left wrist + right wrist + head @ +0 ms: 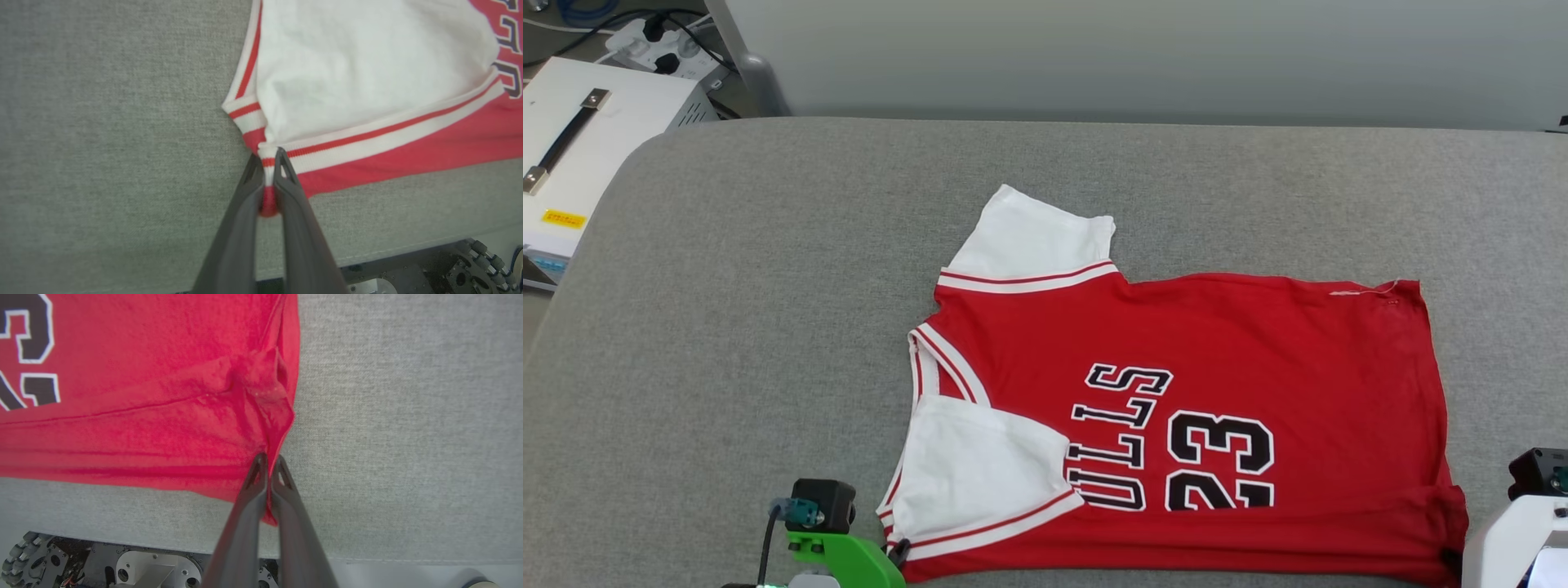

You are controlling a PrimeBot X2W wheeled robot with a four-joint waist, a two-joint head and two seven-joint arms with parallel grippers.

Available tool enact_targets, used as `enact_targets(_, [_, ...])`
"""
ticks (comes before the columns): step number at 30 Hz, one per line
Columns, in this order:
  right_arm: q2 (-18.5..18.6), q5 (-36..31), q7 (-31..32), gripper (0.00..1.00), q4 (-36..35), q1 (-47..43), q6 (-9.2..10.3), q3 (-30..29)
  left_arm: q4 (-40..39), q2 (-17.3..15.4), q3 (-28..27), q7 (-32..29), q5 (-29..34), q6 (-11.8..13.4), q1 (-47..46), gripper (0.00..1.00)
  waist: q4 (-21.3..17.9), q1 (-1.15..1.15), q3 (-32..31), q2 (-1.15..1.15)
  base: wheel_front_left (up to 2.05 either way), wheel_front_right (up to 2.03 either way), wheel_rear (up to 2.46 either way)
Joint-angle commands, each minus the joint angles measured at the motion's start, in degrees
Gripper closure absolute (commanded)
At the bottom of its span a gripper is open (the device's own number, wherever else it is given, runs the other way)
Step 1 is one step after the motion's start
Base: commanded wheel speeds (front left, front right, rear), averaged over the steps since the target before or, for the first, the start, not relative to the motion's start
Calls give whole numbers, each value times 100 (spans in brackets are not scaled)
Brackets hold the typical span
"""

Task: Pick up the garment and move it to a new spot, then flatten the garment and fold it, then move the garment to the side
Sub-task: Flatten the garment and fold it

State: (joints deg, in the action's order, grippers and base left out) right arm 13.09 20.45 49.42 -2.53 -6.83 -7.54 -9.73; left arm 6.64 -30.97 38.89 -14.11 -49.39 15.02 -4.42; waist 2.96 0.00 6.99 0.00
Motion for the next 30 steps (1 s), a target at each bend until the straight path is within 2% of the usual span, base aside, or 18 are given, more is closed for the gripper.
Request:
enact_targets(1, [47,-35,-79,100,84,78,5,-2,90,21,-4,45,25,-28,-111,100,-12,0,32,0,0,0,0])
enact_targets(4, [90,-11,-189,100,226,140,5,52,208,79,15,100,36,-82,-171,100,-12,0,55,0,0,0,0])
enact_targets(5, [102,4,-219,100,255,156,5,66,231,92,20,123,46,-99,-187,67,-12,0,56,0,0,0,0])
enact_targets(6, [119,28,-290,75,275,173,5,83,256,107,29,170,73,-116,-209,19,-6,0,45,0,0,0,0])
enact_targets(7, [134,36,-368,0,288,193,5,84,279,119,28,211,89,-121,-222,0,-6,0,39,0,0,0,0])
enact_targets(15, [368,144,-964,0,276,318,5,277,290,200,-89,794,296,-155,-419,0,26,0,-182,0,0,0,0])
enact_targets(20, [550,262,-1968,0,-106,409,5,432,20,270,-196,1666,619,-323,-630,0,42,0,-372,0,0,0,0])
enact_targets(25, [595,108,-3040,0,-372,446,5,563,-82,354,-330,2552,911,-415,-721,0,27,0,-423,0,0,0,0])
enact_targets(30, [446,-60,-4066,0,-560,457,5,668,-123,494,-620,2875,1148,-420,-664,0,-17,0,-372,0,0,0,0])
